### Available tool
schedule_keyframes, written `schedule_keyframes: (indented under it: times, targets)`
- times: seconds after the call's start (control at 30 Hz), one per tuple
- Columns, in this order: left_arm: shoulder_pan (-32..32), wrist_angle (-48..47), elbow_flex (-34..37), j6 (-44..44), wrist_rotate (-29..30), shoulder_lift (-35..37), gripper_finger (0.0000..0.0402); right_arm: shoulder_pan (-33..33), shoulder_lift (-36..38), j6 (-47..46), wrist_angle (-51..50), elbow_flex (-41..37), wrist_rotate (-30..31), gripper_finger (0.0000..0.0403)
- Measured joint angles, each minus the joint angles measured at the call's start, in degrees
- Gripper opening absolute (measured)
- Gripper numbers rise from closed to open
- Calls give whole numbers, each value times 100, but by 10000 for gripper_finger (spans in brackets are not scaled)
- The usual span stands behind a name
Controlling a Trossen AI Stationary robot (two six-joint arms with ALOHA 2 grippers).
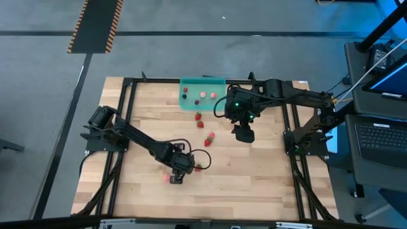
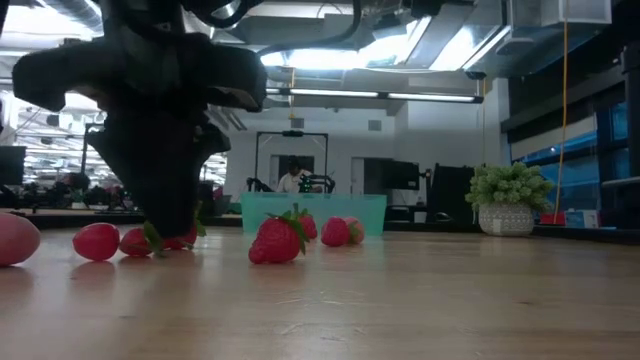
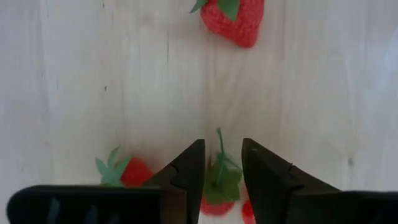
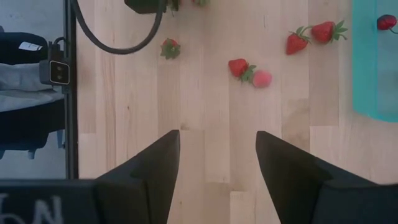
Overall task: Pick and placing Produce into tupperware
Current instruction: Put the red strawberry into the green container
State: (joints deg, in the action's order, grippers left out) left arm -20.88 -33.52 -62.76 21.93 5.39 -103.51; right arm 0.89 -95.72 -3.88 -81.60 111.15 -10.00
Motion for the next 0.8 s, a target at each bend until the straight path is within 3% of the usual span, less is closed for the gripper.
schedule_keyframes:
  times: [0.33, 0.63, 0.8]
  targets:
    - [74, 21, -2, -7, 48, -125, 81, 0, 0, 4, -4, 0, -2, 213]
    - [88, 16, 0, -157, 48, -126, 11, 0, 0, 7, -4, 0, -1, 213]
    - [100, 16, 0, -127, 83, -126, 4, 0, 0, 157, -4, 0, 0, 214]
